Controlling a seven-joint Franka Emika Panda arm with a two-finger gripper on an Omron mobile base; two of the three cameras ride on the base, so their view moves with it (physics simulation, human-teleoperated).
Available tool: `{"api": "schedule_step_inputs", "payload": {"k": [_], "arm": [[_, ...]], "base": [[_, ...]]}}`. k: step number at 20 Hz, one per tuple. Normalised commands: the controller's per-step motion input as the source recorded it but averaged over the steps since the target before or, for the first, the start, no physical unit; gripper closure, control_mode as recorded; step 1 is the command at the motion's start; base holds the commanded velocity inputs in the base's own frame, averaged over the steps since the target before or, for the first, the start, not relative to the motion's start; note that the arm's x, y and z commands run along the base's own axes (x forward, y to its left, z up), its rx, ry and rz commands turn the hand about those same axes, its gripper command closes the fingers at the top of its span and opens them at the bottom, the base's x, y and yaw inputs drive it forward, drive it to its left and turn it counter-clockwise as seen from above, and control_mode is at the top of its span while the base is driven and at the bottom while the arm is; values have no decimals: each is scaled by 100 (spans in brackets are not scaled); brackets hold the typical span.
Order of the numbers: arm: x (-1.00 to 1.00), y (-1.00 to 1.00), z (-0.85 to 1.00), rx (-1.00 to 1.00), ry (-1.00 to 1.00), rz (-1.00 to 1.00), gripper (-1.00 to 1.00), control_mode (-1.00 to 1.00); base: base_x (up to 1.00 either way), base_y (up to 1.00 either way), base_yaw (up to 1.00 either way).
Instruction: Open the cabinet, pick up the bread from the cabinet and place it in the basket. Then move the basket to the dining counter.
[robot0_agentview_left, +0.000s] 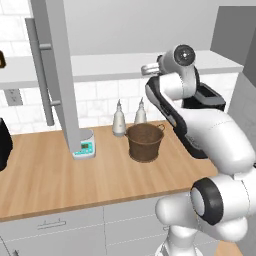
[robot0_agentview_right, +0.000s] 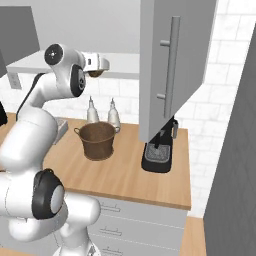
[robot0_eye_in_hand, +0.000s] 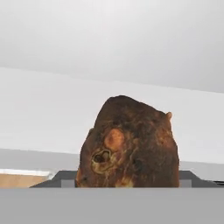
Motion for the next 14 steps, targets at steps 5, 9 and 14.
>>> {"api": "schedule_step_inputs", "payload": {"k": [5,9,14], "arm": [[-100,19,-9,0,11,5,100,-100],[-100,14,-81,0,26,2,100,-100],[-22,0,-100,0,35,1,100,-100]], "base": [[0,0,0],[0,0,0],[0,0,0]]}}
